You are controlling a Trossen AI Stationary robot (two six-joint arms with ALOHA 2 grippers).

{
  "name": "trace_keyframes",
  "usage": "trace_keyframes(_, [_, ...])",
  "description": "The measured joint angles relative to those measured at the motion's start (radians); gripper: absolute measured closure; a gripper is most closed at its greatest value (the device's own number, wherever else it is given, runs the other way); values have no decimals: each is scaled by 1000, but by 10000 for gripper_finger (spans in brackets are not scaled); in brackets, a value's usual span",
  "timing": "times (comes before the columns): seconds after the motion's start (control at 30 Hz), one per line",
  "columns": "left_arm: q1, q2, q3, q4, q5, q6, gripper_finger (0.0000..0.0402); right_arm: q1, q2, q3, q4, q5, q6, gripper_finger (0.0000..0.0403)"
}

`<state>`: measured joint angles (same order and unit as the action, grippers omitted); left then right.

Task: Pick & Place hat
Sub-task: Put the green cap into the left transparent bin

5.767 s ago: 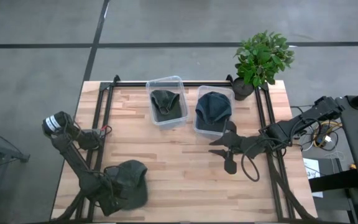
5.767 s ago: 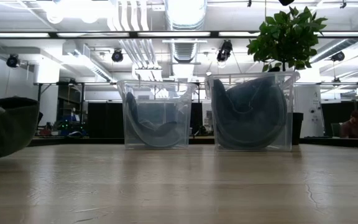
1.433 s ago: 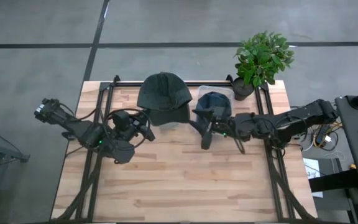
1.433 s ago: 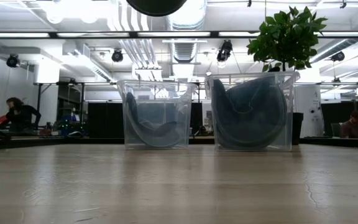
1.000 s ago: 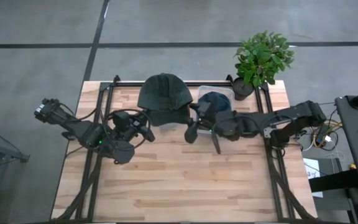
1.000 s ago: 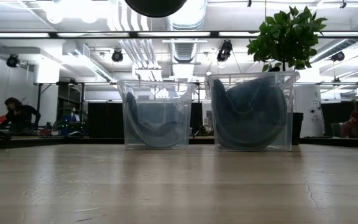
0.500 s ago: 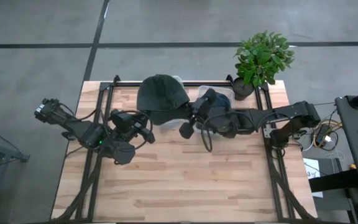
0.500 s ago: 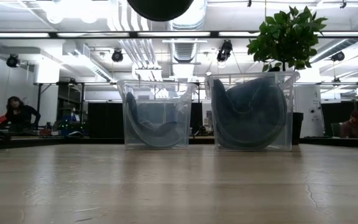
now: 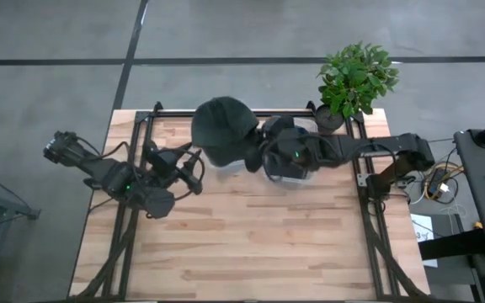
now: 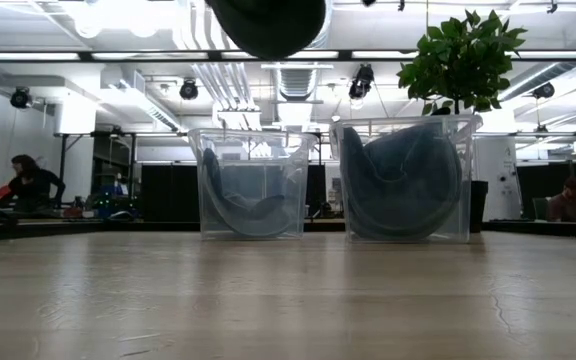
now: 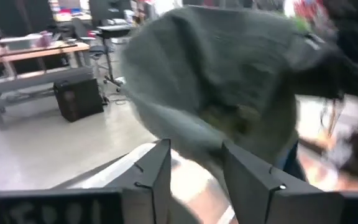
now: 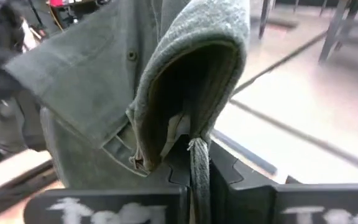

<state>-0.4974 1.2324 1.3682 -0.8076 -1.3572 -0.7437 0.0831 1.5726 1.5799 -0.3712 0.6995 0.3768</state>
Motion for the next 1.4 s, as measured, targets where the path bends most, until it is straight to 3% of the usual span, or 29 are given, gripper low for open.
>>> trace_keyframes(0.17, [-28,-20,0,-128,65,-25,263,-116,12,-1,-9,-124,143,392])
trace_keyframes(0.43, [-83,-23,-43,-330,66,-288,262,-225,102,4,14,-305,269,392])
trace_keyframes(0.7, [-123,-23,-157,-340,68,-451,262,-233,192,14,8,-210,279,391])
trace_keyframes(0.87, [-134,-23,-200,-338,67,-533,262,-263,224,15,6,-207,320,390])
trace_keyframes(1.4, [-134,-25,-210,-338,66,-547,262,-278,295,15,-8,-256,331,390])
